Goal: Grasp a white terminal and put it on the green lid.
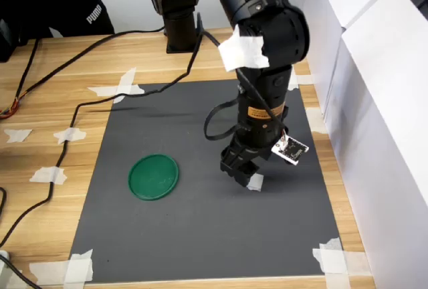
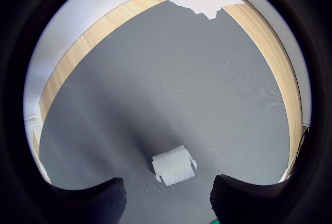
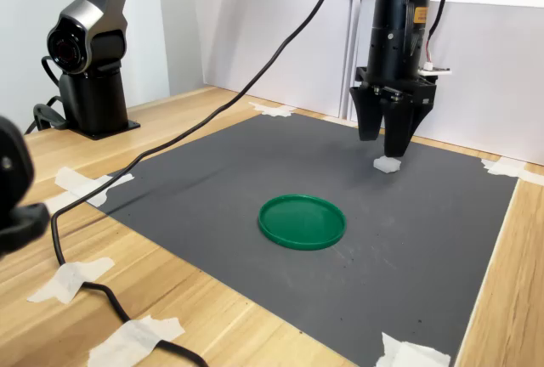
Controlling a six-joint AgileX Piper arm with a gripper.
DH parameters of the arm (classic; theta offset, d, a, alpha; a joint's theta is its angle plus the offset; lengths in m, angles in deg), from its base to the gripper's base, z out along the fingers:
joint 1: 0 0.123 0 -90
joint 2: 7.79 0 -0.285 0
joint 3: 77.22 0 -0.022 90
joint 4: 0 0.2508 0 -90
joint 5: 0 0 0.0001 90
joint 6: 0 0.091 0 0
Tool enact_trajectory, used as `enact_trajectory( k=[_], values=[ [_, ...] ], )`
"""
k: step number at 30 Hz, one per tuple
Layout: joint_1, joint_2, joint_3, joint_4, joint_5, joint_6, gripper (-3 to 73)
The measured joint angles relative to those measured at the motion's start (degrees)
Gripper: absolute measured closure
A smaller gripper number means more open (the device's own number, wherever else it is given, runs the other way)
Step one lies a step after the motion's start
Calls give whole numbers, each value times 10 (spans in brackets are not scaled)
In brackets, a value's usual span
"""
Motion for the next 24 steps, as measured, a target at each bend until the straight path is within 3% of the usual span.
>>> enact_trajectory(
  k=[24],
  values=[
    [-19,24,0,38,-24,-10,13]
  ],
)
